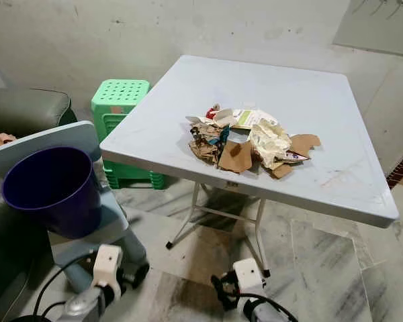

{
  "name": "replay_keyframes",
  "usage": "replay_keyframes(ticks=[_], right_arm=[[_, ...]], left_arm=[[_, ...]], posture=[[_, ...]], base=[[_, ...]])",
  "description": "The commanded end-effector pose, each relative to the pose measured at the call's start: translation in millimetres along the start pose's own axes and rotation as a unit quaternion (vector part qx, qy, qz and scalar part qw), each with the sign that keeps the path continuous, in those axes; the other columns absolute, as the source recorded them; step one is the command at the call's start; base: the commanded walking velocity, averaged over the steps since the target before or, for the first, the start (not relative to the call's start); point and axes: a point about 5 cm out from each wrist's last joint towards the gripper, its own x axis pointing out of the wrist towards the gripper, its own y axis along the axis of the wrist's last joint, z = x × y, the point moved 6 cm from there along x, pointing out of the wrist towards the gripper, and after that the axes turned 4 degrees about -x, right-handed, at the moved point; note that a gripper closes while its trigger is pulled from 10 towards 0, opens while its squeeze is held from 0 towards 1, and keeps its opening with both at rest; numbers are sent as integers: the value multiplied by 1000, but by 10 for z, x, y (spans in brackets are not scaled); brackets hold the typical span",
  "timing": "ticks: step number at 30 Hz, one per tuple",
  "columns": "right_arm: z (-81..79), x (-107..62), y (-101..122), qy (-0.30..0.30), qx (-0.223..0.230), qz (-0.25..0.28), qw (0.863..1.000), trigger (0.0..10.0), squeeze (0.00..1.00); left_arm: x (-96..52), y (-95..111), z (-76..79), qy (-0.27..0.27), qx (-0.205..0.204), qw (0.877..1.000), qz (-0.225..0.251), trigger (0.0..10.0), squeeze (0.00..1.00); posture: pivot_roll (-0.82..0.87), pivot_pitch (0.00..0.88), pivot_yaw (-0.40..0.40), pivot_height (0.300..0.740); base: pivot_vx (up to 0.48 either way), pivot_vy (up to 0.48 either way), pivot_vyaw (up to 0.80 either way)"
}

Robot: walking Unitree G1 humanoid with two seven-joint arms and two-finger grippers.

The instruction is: Picking trash to rubbish bin

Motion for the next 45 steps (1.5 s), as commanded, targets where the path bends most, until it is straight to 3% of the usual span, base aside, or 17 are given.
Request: replay_keyframes(ticks=[1, 4, 9, 15, 18, 19, 20, 21, 22, 25, 26, 31, 33, 34, 35, 38, 45], right_arm=[[88, 31, 204, -18, 18, 45, 999, 10000, 0], [108, 52, 517, -32, 3, 115, 993, 10000, 0], [60, 39, 945, -25, -20, 200, 979, 10000, 0], [6, 36, 1465, -7, -37, 277, 960, 10000, 0], [10, 29, 1693, -7, -39, 308, 951, 10000, 0], [10, 29, 1693, -7, -39, 308, 951, 10000, 0], [22, 39, 1810, -11, -39, 319, 947, 10000, 0], [22, 39, 1810, -11, -39, 319, 947, 10000, 0], [21, 44, 1882, -13, -39, 323, 945, 10000, 0], [5, 36, 1938, -11, -37, 328, 944, 10000, 0], [-8, 24, 1979, -9, -36, 333, 942, 10000, 0], [-31, 8, 2034, -6, -37, 338, 940, 10000, 0], [-40, 0, 2060, -7, -38, 341, 939, 10000, 0], [-46, -7, 2077, -8, -40, 344, 938, 10000, 0], [-46, -9, 2081, -9, -41, 344, 938, 10000, 0], [-60, -31, 2115, -12, -46, 346, 937, 10000, 0], [-173, -213, 2356, -13, -76, 383, 920, 10000, 0]], left_arm=[[25, 151, -25, 1, -5, 1000, 25, 10000, 0], [39, 524, -29, 7, 55, 994, 96, 10000, 0], [4, 1000, 7, -21, 56, 982, 178, 10000, 0], [7, 1634, -99, 6, -19, 967, 254, 10000, 0], [-2, 1912, -292, 52, -152, 942, 295, 10000, 0], [-2, 1912, -292, 52, -152, 942, 295, 10000, 0], [-19, 2017, -479, 99, -260, 907, 315, 10000, 0], [-19, 2017, -479, 99, -260, 907, 315, 10000, 0], [-17, 2019, -600, 143, -339, 875, 314, 10000, 0], [12, 1987, -626, 158, -421, 840, 303, 10000, 0], [-17, 2191, -508, 155, -329, 875, 321, 10000, 0], [-22, 2483, -173, 116, -152, 924, 331, 10000, 0], [-47, 2581, 34, 89, -32, 935, 342, 10000, 0], [-92, 2635, 213, 77, 98, 926, 356, 10000, 0], [-113, 2635, 287, 64, 134, 920, 363, 10000, 0], [-152, 2553, 441, 22, 178, 912, 369, 10000, 0], [-354, 2282, 649, -75, 167, 916, 356, 10000, 0]], posture=[[-35, 51, -10, 740], [-36, 55, -10, 740], [-37, 61, -5, 740], [-39, 54, 0, 740], [-38, 47, 2, 740], [-38, 47, 2, 740], [-34, 40, -2, 740], [-34, 40, -2, 740], [-32, 37, -6, 740], [-33, 36, -8, 740], [-34, 35, -7, 740], [-40, 35, 1, 740], [-42, 35, 1, 740], [-43, 36, 4, 740], [-43, 36, 4, 740], [-51, 37, 5, 740], [-58, 43, -1, 740]], base=[[0, 0, 0], [0, 0, 0], [0, 0, 0], [0, 0, 0], [0, 0, 0], [0, 0, 0], [0, 0, 0], [0, 0, 0], [0, 0, 0], [0, 0, 0], [0, 0, 0], [0, 0, 0], [0, 0, 0], [0, 0, 0], [0, 0, 0], [0, 0, 0], [0, 0, 0]])
